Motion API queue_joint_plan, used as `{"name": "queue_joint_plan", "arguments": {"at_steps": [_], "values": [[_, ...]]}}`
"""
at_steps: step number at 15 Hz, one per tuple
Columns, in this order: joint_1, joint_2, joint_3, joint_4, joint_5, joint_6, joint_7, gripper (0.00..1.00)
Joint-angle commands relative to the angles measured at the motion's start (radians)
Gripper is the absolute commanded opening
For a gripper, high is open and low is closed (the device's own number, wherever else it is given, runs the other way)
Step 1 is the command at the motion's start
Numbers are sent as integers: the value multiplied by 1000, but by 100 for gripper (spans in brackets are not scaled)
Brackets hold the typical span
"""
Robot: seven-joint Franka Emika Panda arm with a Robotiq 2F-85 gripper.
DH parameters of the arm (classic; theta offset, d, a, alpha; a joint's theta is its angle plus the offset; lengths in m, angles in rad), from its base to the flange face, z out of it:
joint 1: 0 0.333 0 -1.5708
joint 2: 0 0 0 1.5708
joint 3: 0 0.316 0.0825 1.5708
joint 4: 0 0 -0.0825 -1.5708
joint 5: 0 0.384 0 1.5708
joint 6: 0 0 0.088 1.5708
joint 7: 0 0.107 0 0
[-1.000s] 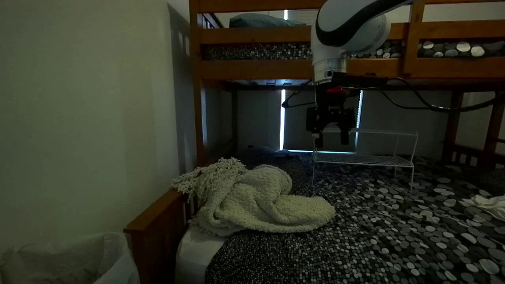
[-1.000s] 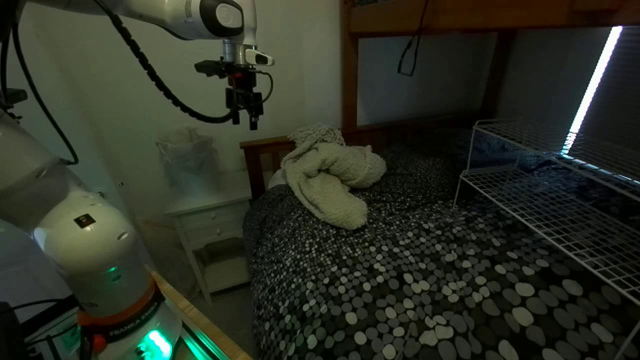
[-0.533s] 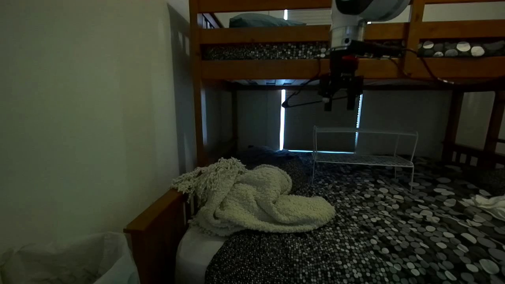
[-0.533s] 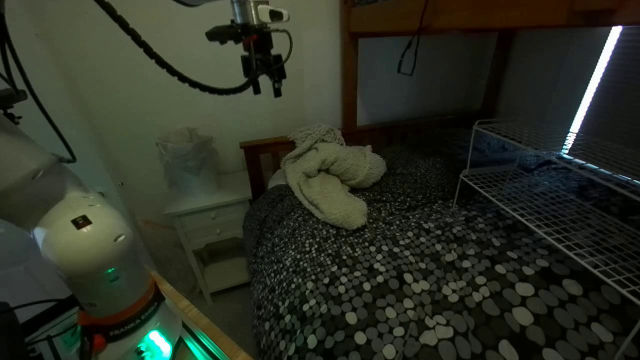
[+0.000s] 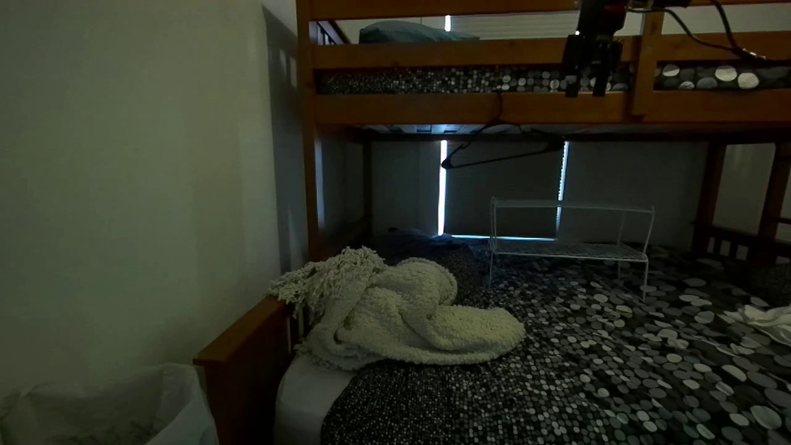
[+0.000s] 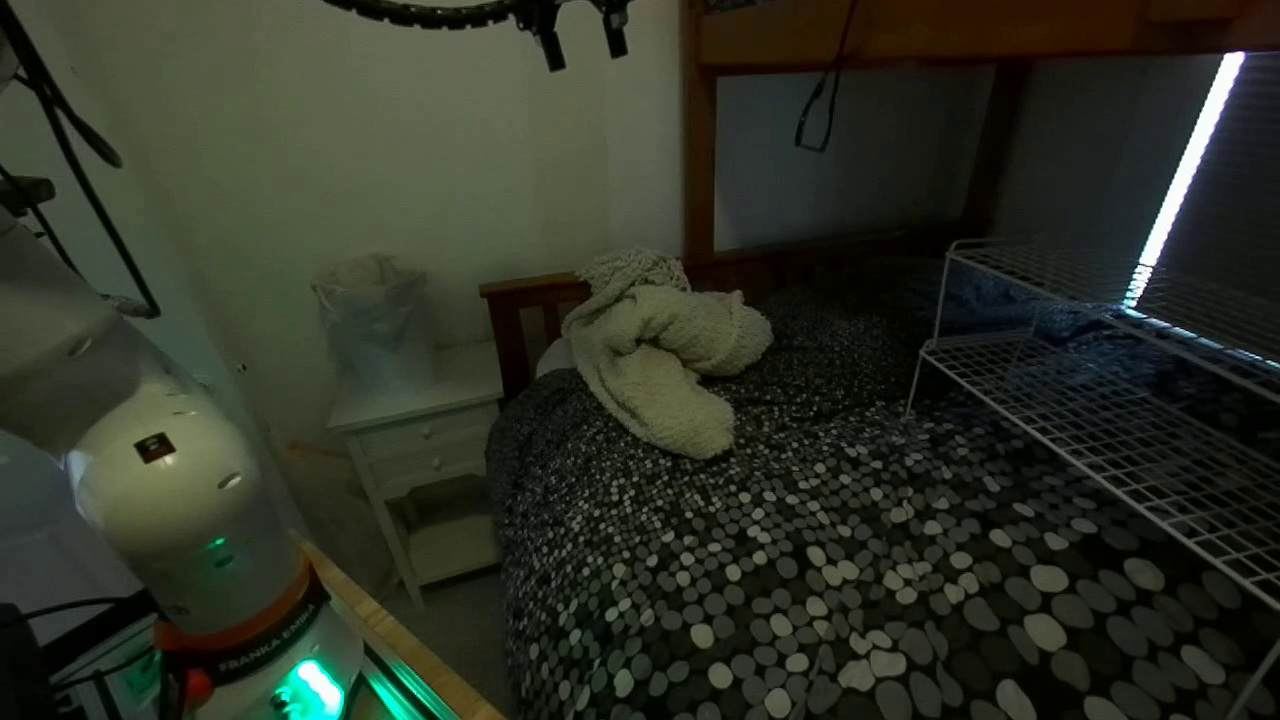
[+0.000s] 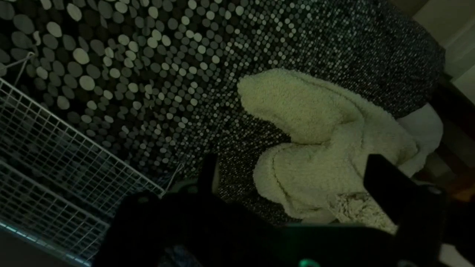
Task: Put the coat hanger on the bed
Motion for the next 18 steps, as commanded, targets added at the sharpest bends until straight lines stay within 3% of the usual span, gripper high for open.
{"name": "queue_joint_plan", "arguments": {"at_steps": [1,9,13,18], "values": [[-9,12,-10,24,4,-3,-12,100],[-11,37,-10,46,5,-3,-15,100],[-39,129,-88,207,70,1,-88,100],[-124,266,-233,400,271,-72,-332,100]]}}
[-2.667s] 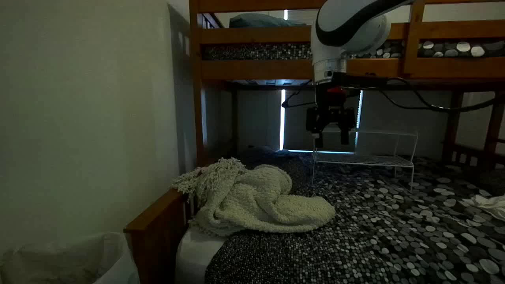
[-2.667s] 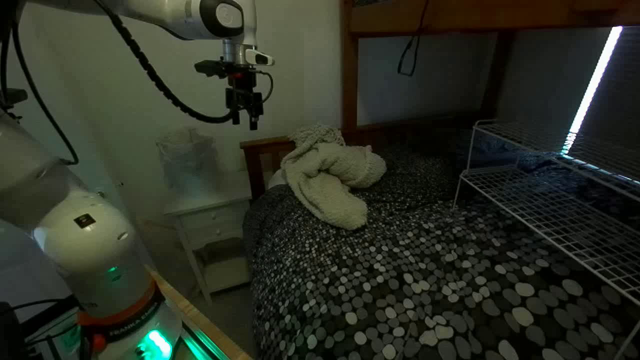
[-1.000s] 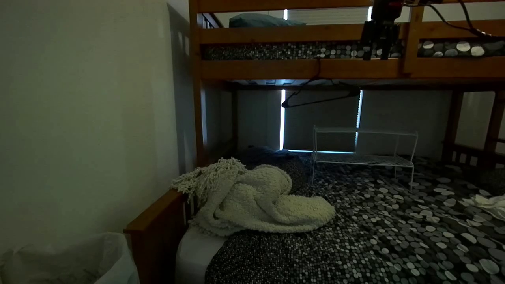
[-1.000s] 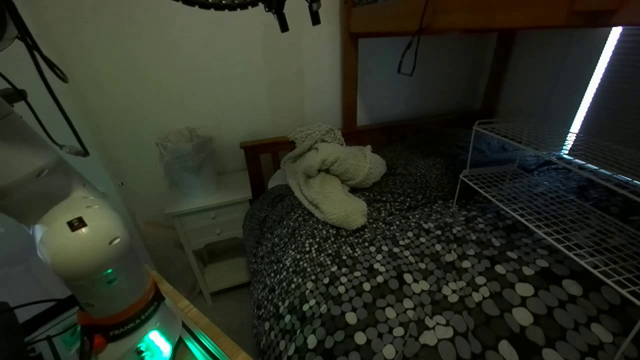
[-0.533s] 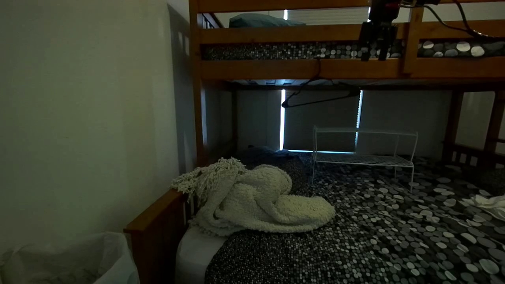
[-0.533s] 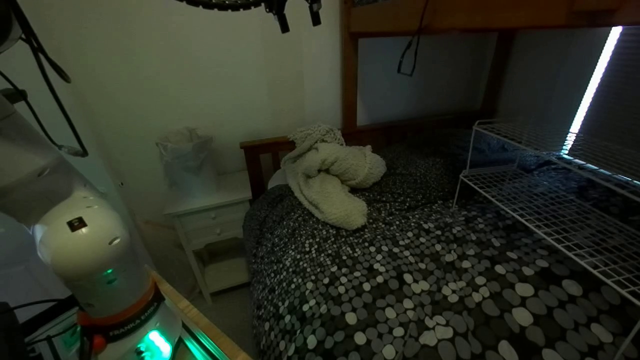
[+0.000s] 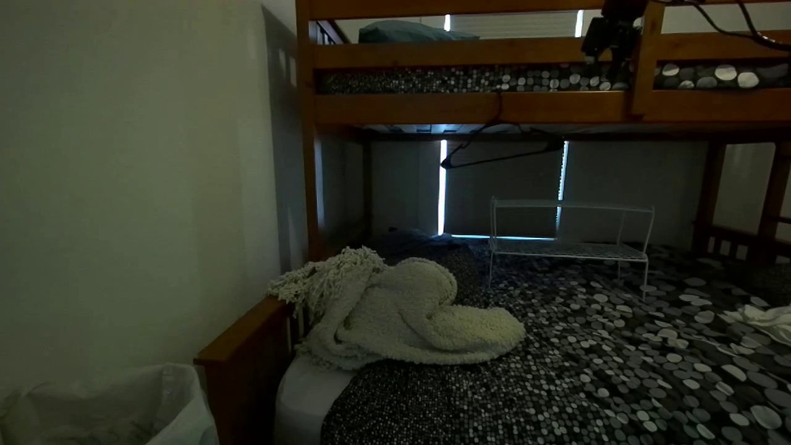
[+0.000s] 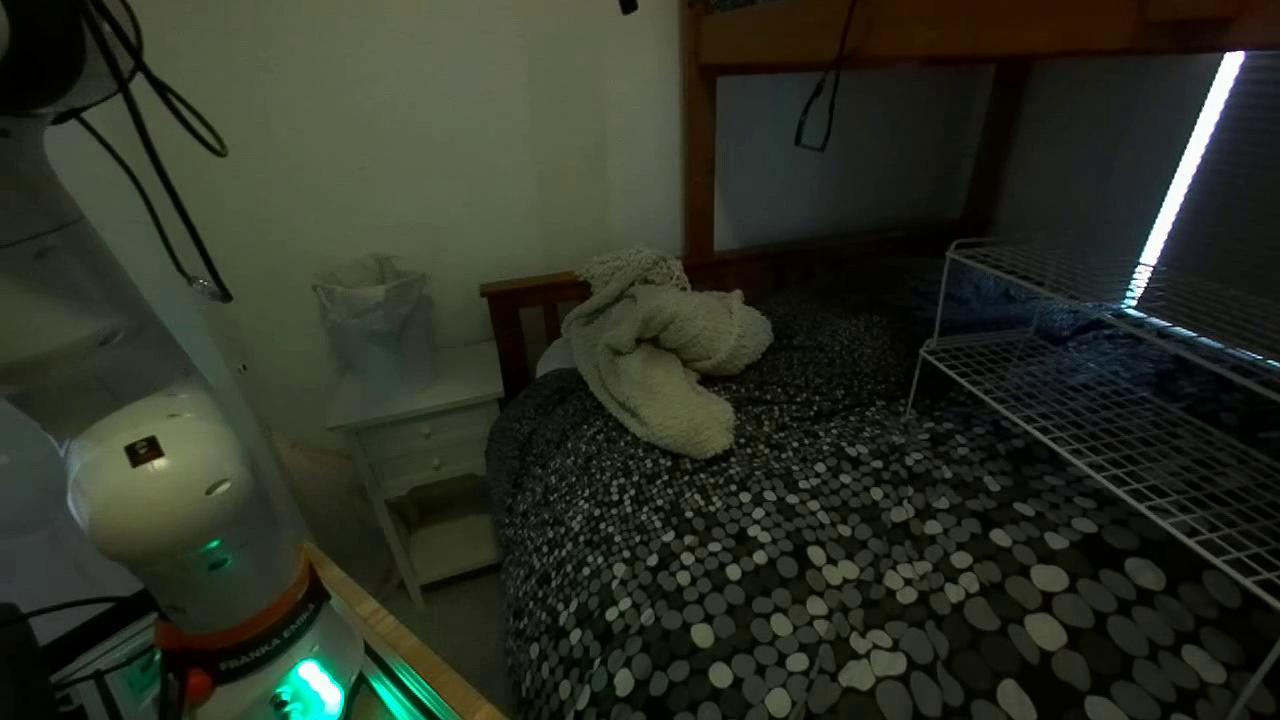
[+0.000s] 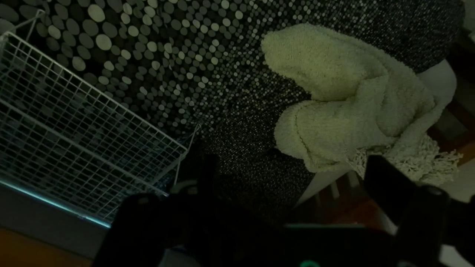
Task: Put the coat hanger on the bed
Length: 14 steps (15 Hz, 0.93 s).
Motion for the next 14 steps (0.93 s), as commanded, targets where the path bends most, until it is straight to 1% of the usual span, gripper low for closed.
{"name": "queue_joint_plan", "arguments": {"at_steps": [1,3,6,7,8,9,10,12,14], "values": [[-83,124,-85,143,162,-72,-162,100],[-136,174,-105,155,249,-57,-223,100],[-208,253,-88,170,319,-23,-300,100],[-193,276,-113,170,342,-2,-326,100],[-206,303,-108,177,371,25,-344,100],[-256,334,-58,200,402,40,-353,100],[-198,272,-94,138,344,30,-316,100],[-204,298,-90,143,349,36,-319,100],[-203,293,-90,144,348,36,-318,100]]}}
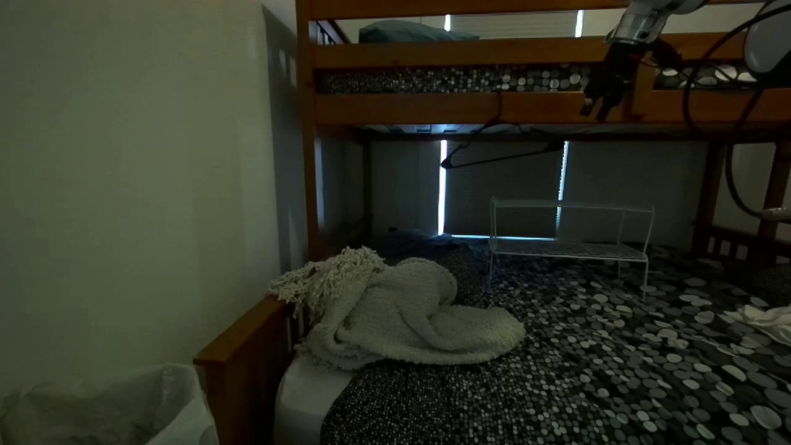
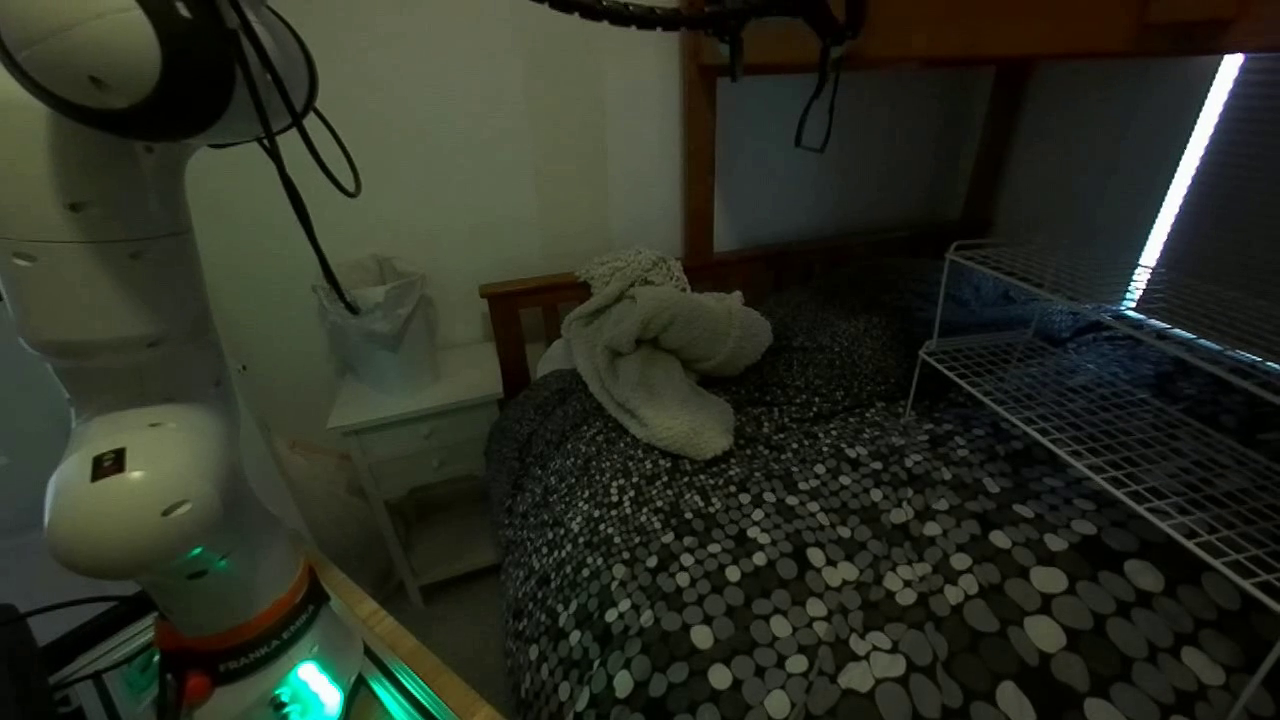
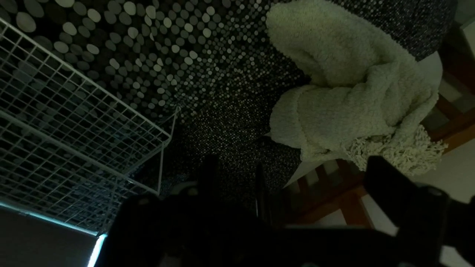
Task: Put the coat hanger on the bed
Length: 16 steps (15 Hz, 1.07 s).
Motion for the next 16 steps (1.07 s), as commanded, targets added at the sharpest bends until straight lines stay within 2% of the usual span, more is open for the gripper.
{"name": "queue_joint_plan", "arguments": {"at_steps": [1,3,7,12,13,16], "values": [[1,-5,0,0,0,0,1,100],[1,-11,-1,0,0,0,1,100],[-19,36,3,-25,78,58,-79,100],[-57,115,10,-9,211,50,-174,100],[-64,132,12,0,236,49,-195,85],[-72,156,16,6,308,66,-225,58]]}}
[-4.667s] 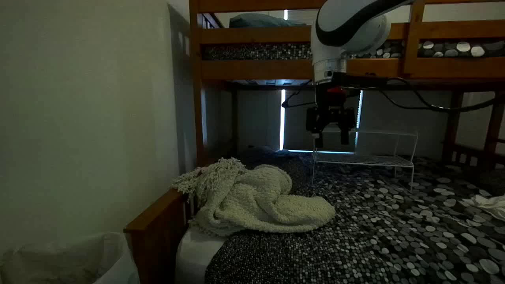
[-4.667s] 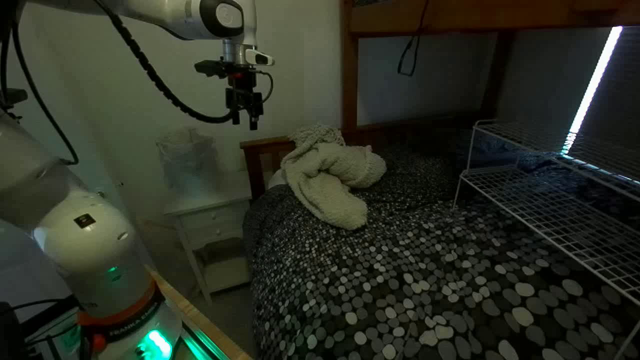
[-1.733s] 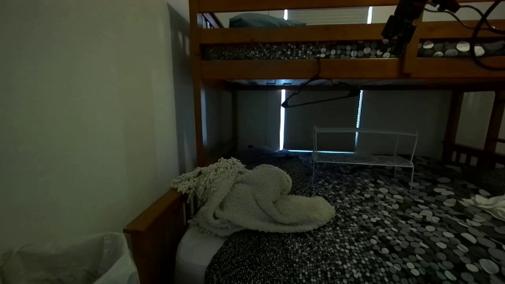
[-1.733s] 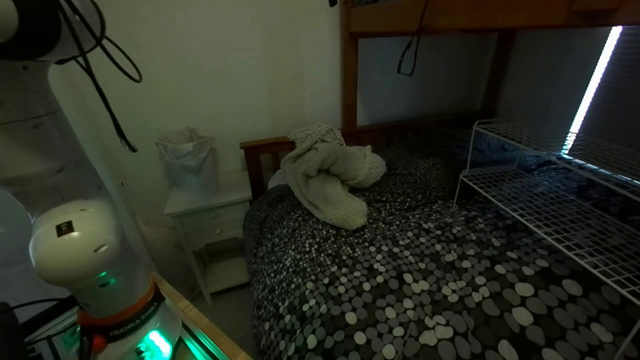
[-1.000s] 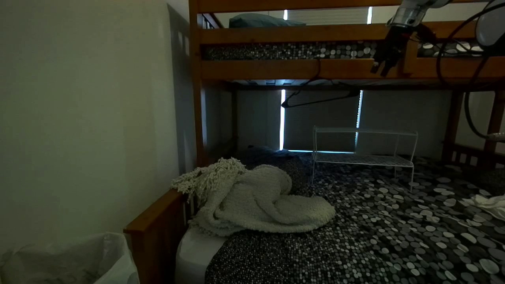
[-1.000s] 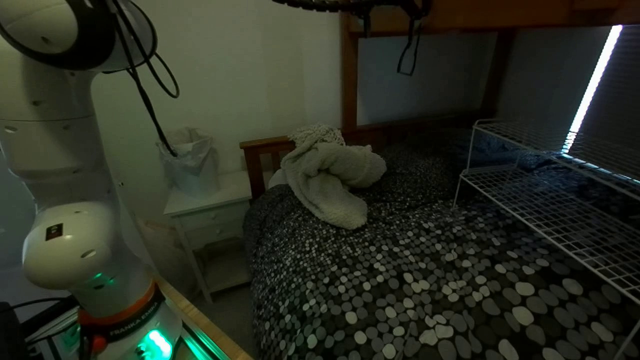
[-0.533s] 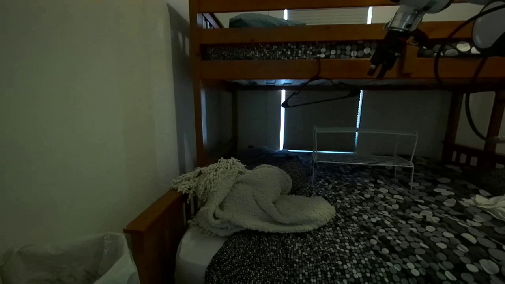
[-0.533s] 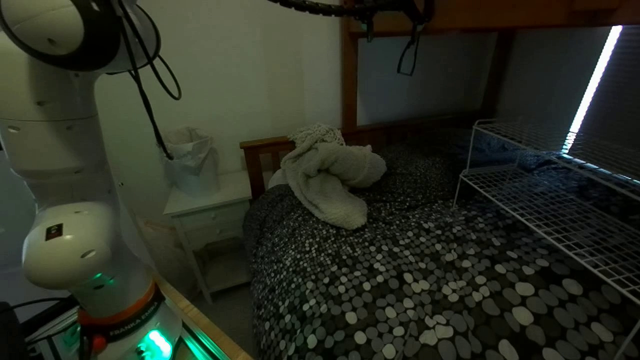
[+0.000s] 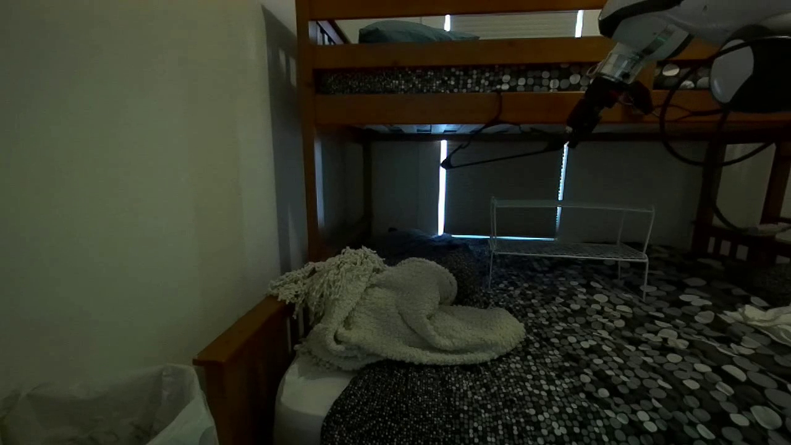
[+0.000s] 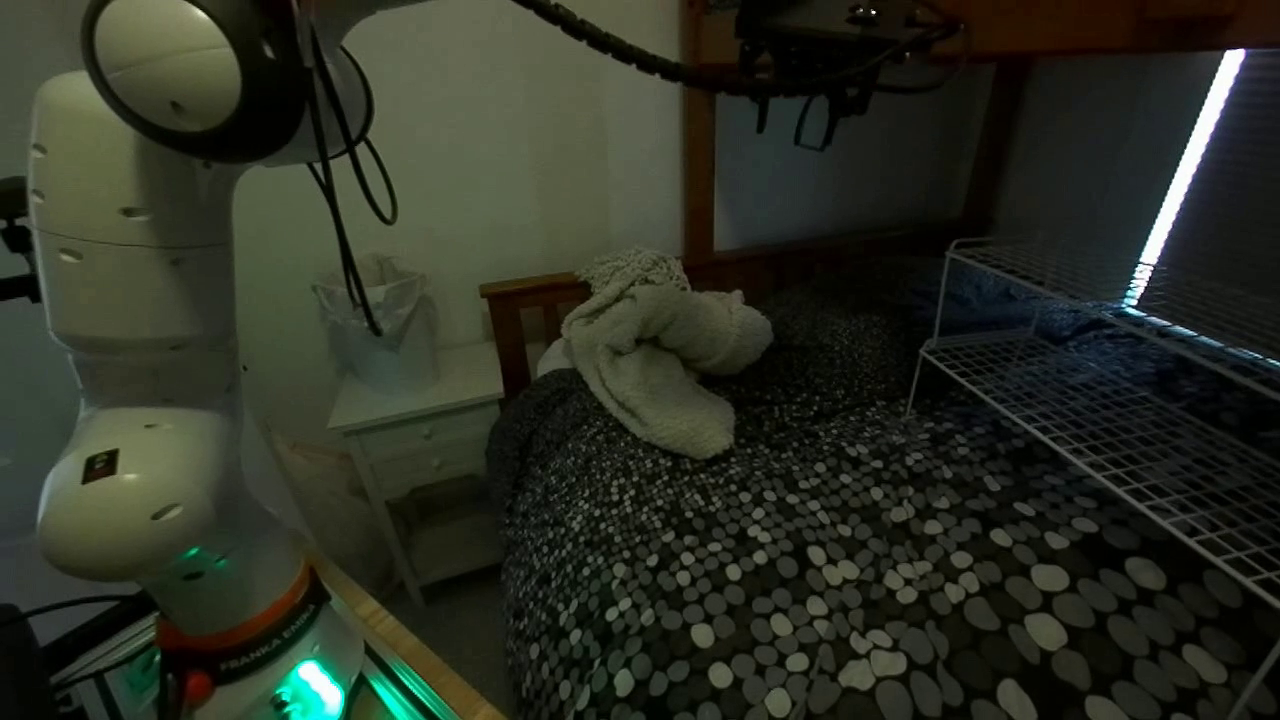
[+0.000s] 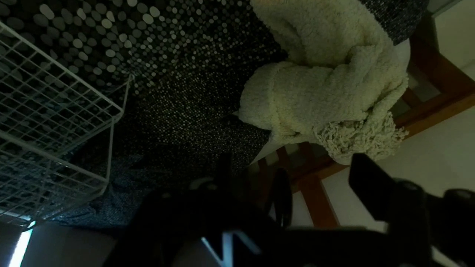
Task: Put the coat hanger on the bed
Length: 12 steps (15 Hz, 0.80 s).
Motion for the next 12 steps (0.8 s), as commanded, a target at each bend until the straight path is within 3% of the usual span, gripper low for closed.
{"name": "queue_joint_plan", "arguments": {"at_steps": [1,7,9,12], "values": [[-24,26,15,16,93,14,-44,50],[-19,41,15,24,139,19,-70,4],[-16,39,11,24,129,26,-77,0],[-5,16,18,26,132,39,-96,2]]}}
